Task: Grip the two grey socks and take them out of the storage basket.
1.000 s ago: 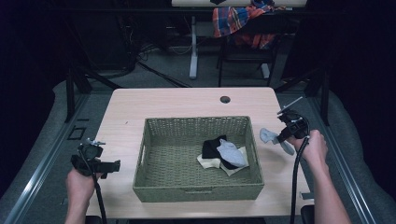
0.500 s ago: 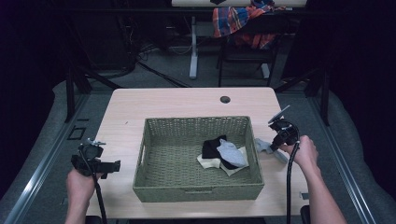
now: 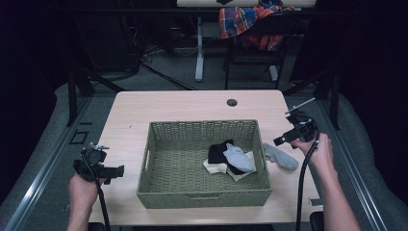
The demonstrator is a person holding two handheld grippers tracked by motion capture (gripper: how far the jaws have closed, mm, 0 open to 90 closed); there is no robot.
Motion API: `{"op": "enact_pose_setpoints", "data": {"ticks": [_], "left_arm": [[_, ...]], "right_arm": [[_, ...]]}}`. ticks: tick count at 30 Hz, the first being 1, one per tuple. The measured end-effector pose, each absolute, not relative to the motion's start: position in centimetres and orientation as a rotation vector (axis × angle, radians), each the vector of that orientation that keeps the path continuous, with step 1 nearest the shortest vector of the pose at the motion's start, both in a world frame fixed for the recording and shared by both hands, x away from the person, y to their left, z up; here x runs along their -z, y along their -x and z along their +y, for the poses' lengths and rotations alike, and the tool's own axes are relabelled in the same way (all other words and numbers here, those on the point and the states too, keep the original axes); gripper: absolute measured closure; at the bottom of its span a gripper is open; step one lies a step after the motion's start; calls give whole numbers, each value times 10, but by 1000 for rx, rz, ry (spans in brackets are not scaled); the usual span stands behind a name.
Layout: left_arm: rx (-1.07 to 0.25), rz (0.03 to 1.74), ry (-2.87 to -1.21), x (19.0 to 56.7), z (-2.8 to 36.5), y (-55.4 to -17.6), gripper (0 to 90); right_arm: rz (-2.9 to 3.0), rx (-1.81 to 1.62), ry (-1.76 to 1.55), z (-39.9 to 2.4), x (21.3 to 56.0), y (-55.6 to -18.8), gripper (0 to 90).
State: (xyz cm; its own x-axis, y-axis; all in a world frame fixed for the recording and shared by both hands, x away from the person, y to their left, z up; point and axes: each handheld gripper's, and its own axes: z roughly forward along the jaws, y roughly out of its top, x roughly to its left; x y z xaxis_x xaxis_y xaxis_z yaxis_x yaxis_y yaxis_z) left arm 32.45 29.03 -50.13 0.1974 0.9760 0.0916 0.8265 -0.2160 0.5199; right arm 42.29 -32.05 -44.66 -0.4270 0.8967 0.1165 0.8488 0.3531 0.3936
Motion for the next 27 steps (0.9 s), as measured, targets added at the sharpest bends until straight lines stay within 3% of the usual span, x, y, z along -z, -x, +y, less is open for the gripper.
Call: {"op": "enact_pose_setpoints", "data": {"ticks": [4,18,27], "left_arm": [[-578,1691,-2126,501,290,-325,1],[-575,1693,-2126,502,288,-326,1],[-577,1695,-2127,502,288,-326,0]], "right_arm": [[2493,-698,-1549,-315,429,-416,0],[2649,-829,-1249,-241,401,-406,4],[2725,-793,-1155,-208,407,-412,36]]}}
